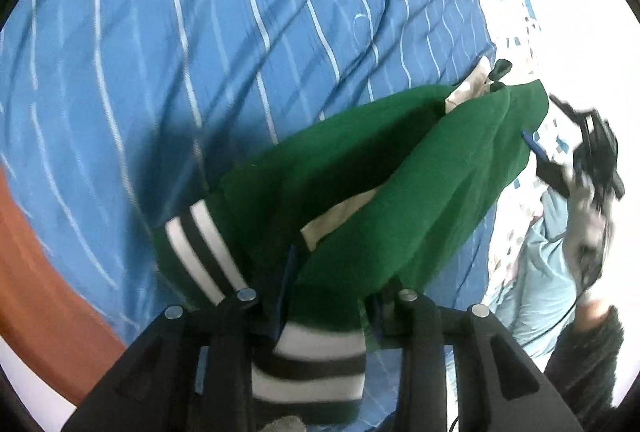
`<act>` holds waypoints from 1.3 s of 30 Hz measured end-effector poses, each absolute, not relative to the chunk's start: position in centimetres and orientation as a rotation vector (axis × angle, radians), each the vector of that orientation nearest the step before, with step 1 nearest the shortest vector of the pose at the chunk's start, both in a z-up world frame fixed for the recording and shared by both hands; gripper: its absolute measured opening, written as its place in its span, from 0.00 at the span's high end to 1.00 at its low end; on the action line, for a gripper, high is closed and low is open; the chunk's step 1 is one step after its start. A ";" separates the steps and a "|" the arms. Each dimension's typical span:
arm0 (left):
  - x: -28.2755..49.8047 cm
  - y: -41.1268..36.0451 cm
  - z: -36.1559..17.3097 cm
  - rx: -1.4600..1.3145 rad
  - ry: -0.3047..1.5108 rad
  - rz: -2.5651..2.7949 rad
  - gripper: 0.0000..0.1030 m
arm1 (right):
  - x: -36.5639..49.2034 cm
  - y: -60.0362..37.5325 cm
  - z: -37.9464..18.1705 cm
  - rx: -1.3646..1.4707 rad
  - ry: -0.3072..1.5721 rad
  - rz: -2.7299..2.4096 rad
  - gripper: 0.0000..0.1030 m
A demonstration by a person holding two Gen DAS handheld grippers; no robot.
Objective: Fold large clothes
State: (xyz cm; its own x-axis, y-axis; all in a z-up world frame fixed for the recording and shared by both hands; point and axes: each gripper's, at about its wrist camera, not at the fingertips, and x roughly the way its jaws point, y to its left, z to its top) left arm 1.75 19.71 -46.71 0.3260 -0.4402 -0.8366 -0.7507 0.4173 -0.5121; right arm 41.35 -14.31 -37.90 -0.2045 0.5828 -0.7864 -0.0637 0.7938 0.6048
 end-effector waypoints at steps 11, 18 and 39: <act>0.4 21.1 -45.0 -0.602 1.424 0.550 0.64 | 37.7 -34.3 -39.2 0.422 1.653 0.406 0.21; 2.8 14.3 -48.6 -0.515 1.377 0.637 0.09 | 38.6 -40.8 -45.1 0.596 1.545 0.414 0.17; 8.6 16.2 -55.1 -0.606 1.229 0.639 0.00 | 50.1 -36.7 -53.4 0.920 1.354 0.581 0.83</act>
State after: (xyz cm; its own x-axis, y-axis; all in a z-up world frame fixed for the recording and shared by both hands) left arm 8.61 16.15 -55.12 0.2102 0.1148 -0.9709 -0.7285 0.6807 -0.0773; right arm 50.07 -36.66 -53.37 0.1613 0.8111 -0.5622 0.1518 0.5425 0.8262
